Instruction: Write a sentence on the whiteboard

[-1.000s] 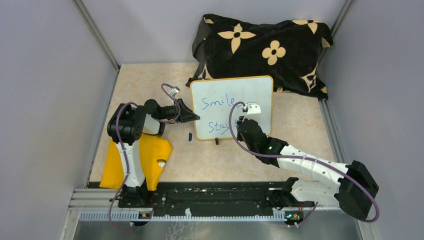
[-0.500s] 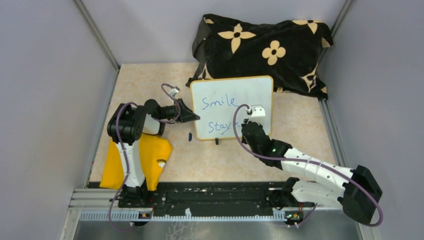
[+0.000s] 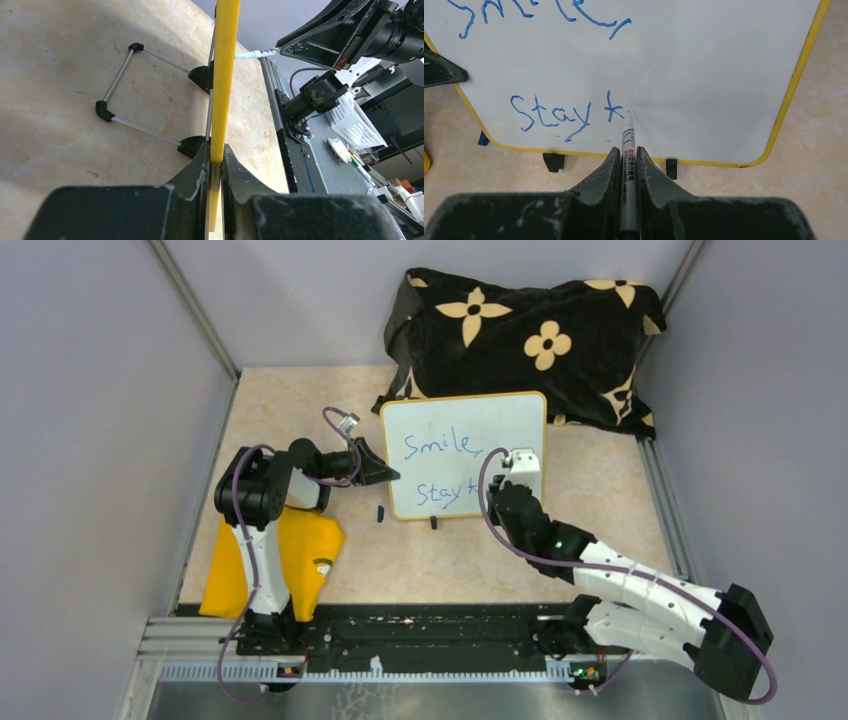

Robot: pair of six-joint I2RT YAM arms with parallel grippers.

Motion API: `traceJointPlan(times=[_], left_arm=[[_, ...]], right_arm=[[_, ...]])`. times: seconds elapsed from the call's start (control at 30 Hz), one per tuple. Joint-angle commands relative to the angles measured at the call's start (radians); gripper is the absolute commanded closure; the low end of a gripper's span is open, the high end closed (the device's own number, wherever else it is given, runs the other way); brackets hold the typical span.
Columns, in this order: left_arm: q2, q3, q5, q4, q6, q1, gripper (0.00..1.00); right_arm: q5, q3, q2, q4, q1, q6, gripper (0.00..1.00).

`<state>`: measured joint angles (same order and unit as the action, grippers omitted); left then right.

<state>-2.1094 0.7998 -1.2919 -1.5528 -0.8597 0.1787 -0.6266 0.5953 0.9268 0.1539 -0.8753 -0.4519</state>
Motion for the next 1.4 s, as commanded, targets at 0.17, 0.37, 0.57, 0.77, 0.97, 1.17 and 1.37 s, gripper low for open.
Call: traceJointPlan(times=[0.17, 0.37, 0.57, 0.77, 0.97, 1.17, 1.37], left_arm=[[-0.063, -0.009, -0.003, -0.135, 0.017, 0.021, 1.00], [-0.064, -0.009, -0.003, -0.133, 0.018, 0.021, 1.00], [-0.064, -0.008, -0.004, -0.132, 0.019, 0.021, 1.00], [-0.063, -0.009, -0.003, -0.131, 0.019, 0.021, 1.00], [-0.063, -0.008, -0.004, -0.131, 0.019, 0.021, 1.00], [-0.064, -0.009, -0.003, -0.130, 0.019, 0.021, 1.00], [-0.063, -0.009, -0.003, -0.130, 0.019, 0.021, 1.00]], right_arm=[[-0.001, 0.052, 0.055, -0.083, 0.015, 0.023, 1.00], [0.008, 0.052, 0.070, -0.095, 0.032, 0.023, 1.00], [0.015, 0.032, 0.070, -0.093, 0.039, 0.014, 1.00], [0.026, 0.006, 0.060, -0.078, 0.040, -0.005, 1.00], [0.034, -0.024, 0.047, -0.061, 0.040, -0.028, 1.00], [0.045, -0.044, 0.034, -0.050, 0.039, -0.044, 1.00], [0.052, -0.030, 0.010, -0.047, 0.040, -0.046, 1.00]])
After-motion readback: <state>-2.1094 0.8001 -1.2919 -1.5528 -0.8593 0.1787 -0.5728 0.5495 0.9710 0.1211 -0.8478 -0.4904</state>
